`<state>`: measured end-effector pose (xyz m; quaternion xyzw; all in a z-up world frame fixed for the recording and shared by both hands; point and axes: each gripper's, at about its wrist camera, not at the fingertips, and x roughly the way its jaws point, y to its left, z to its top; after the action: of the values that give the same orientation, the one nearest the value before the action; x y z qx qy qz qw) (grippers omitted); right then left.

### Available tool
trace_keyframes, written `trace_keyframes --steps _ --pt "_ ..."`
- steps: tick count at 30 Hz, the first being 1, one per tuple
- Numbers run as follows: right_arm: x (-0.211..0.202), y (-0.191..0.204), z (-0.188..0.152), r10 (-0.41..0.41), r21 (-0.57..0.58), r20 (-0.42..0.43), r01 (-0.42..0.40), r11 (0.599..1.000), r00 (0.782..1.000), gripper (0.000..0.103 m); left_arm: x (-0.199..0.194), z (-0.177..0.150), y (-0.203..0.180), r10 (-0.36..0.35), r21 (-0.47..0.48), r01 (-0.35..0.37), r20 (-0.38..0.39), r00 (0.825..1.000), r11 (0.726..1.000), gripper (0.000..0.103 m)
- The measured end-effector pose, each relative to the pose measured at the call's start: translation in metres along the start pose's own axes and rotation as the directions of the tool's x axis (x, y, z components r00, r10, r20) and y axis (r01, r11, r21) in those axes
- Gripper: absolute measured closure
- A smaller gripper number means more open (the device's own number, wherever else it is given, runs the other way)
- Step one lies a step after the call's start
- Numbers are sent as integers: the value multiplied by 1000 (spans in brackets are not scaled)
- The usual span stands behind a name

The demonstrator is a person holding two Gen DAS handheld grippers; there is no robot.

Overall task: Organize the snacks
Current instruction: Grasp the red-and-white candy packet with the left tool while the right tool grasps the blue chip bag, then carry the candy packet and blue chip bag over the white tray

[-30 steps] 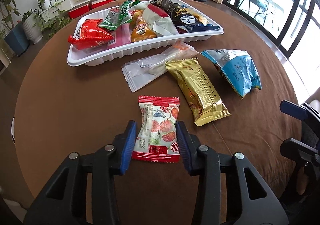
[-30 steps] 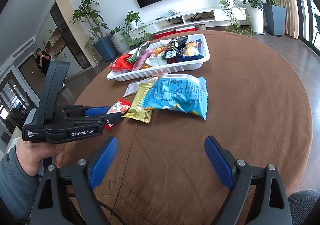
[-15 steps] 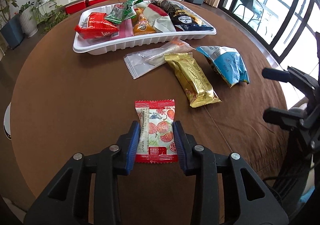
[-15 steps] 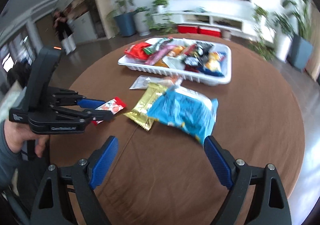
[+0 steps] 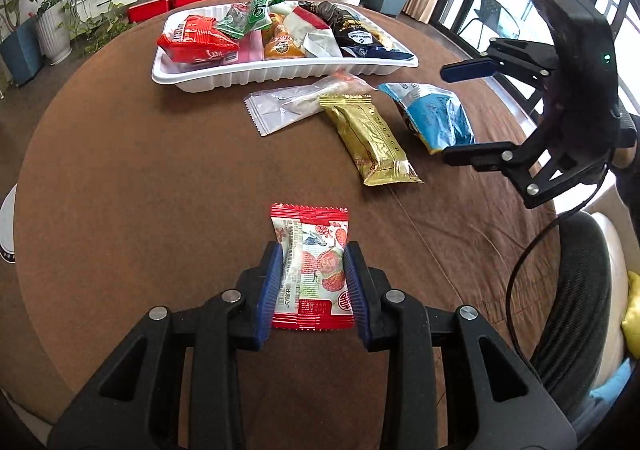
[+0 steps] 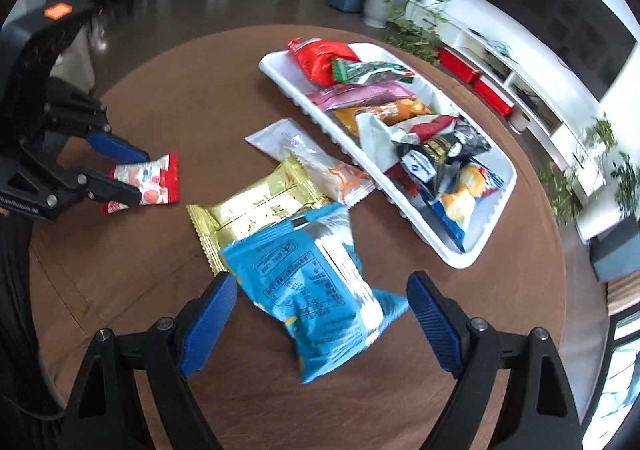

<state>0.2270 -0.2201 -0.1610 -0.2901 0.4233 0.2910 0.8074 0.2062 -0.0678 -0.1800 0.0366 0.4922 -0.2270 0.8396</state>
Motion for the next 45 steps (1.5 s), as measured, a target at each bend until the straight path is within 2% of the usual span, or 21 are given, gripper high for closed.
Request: trace_keyframes --steps 4,6,8,17,19,20,24,33,41,45 --pt "16 4 7 15 -61 -66 -19 998 998 14 1 0 0 -3 5 3 -9 1000 1000 73" --pt "23 4 9 26 -58 -90 -32 998 996 19 1 1 1 -5 5 6 -15 1000 1000 72" --pt "29 2 10 35 -38 -111 -40 998 993 26 4 2 0 5 16 -5 -32 999 1000 69" --pt "29 -14 0 92 98 -120 -81 992 989 27 7 3 -6 38 66 -34 -57 998 997 68" --pt "28 -14 -3 113 123 -114 -99 987 987 32 8 3 -8 53 89 -47 -68 996 995 69" --pt "28 -16 -5 124 132 -109 -109 985 986 38 8 4 -10 60 101 -52 -72 996 994 69" --pt "25 -13 -9 137 179 -90 -119 977 986 48 9 3 -11 71 120 -62 -75 995 991 71" --pt "8 -10 -29 167 308 -19 -153 939 986 56 4 -4 -8 92 105 -87 -47 995 991 73" --pt "-20 -2 -45 174 410 101 -201 890 979 57 -12 -5 7 9 7 -9 4 1000 1000 73" --pt "-31 -1 -48 172 476 167 -232 848 971 57 -24 -1 10 -36 -27 38 45 998 999 73"
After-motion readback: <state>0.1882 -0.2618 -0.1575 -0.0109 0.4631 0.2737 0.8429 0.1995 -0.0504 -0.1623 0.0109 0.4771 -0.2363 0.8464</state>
